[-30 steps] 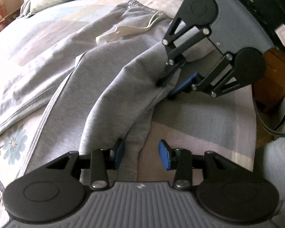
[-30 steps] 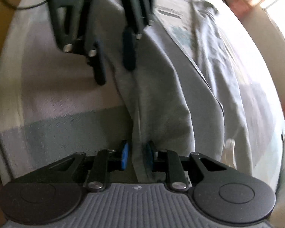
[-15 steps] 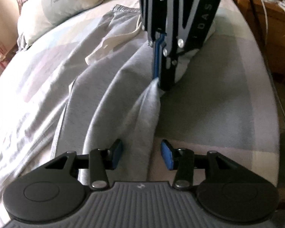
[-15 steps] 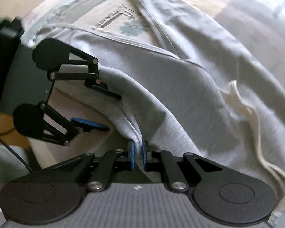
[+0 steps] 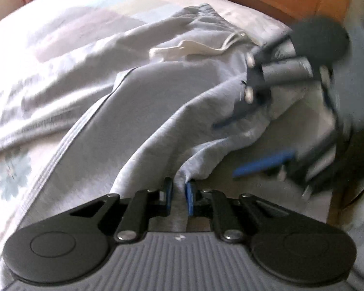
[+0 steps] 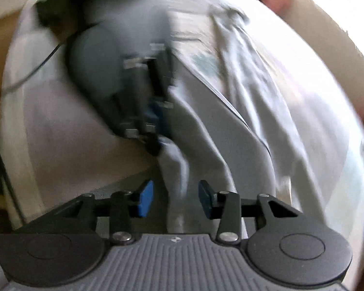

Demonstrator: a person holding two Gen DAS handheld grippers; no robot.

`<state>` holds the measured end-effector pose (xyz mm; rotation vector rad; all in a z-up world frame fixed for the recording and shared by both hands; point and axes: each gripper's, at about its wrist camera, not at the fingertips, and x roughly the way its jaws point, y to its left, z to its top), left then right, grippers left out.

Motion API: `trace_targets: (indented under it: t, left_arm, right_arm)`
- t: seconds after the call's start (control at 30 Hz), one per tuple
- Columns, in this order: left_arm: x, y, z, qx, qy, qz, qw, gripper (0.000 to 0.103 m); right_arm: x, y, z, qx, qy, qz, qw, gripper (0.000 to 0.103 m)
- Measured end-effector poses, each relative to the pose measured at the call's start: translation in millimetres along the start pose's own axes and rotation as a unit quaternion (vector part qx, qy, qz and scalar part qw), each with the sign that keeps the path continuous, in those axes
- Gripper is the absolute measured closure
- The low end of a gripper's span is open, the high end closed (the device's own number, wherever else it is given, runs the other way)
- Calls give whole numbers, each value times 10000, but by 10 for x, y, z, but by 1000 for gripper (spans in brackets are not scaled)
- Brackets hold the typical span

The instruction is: Fold clothes

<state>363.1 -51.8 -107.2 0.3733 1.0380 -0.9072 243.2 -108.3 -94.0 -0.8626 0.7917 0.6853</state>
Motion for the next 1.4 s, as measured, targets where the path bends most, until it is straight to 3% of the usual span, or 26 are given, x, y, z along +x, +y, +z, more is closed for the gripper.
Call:
trace_targets:
  t: [0.1,0.17,0.2,0.23,0.3,0.47,0.53,0.6,0.7,0.97,1.03,1.1,1.2,1.3,1.4]
  left_arm:
    - [-60,0,-59,-45,14,-94,9999,93]
    - [-98,-29,-101,25,9,-104,9999,89]
    - [-115,-89,-128,207,-16,-32,9998,84]
    - [-131,-149,-155,389,-42,41,9992,78]
    - [-163,-268,-208,754,-92,185,9969,50]
    - [-244,-566,-343,1658,-218,545,9844,45]
    - [-235,-626,-407,1922,-215,779,9780,51]
    - [-271,-595,-427,1811,-154,764,9804,101]
    - [-324,-549,-457,1644,-63,741,9836,101]
    - [-503,-514,-659,888,434,25,9951,100]
    - [-513,-493,-727,614,598,-127,9962,91]
    - [-570,-436,-783,254,662,-244,9972,90]
    - [-769,-277,-935,-478,729,-216,9960,88]
    - [-1014,-32,-1175,-1589,819,144,9838,84]
    - [-1260,213,-1416,-2679,898,502,9579,79]
  right_arm:
    - [149,217,22,-532,-19,-547,9971,57]
    - [233,319,27,-824,-2,-815,9933,72]
    - [228,298,51,-733,62,-751,9945,90]
    - [211,260,82,-581,139,-638,9962,90]
    - [132,128,127,-158,183,-377,9990,91]
    - [-21,-318,207,1125,294,321,9927,91]
    - [-63,-502,216,1573,289,662,9849,91]
    - [-89,-595,207,1712,318,955,9801,91]
    - [-119,-676,183,1829,386,1410,9722,91]
    - [-25,-315,130,1769,958,2690,9419,91]
    - [57,-260,106,1854,1151,2835,9338,84]
    - [120,-248,77,2004,1330,2947,9248,80]
    - [30,-316,84,2039,1214,2918,9266,77]
    - [-72,-413,63,2178,1168,2791,9279,75]
    - [-196,-461,12,2313,1120,2651,9293,67]
